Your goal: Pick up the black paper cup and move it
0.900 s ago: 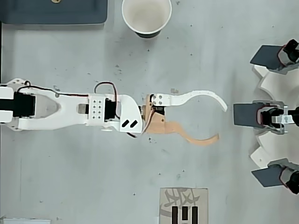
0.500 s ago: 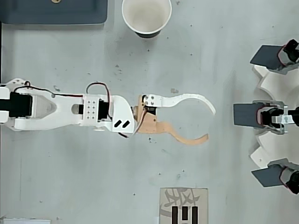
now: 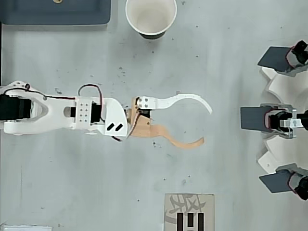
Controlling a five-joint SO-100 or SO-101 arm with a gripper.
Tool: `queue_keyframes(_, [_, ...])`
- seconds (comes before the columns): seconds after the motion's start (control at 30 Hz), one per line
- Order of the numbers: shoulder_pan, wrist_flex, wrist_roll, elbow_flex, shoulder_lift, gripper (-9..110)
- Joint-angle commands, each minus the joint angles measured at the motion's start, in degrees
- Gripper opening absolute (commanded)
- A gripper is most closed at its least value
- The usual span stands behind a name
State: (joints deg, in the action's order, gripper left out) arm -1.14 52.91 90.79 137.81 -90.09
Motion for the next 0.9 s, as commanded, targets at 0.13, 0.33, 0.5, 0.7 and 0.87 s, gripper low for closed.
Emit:
queue_keyframes(0.13, [0.6, 6.9, -0.4, 7.5, -6.1, 13])
queue_keyframes(0.33, [0.6, 14.9, -2.7, 13.3, -5.9, 15])
queue_keyframes(0.5, [0.5, 20.8, -4.0, 19.7, -6.5, 20])
queue_keyframes(0.7, [0.4, 26.5, -6.4, 24.7, -8.1, 25])
queue_keyframes(0.87, [0.3, 28.7, -7.3, 30.0, -10.3, 29])
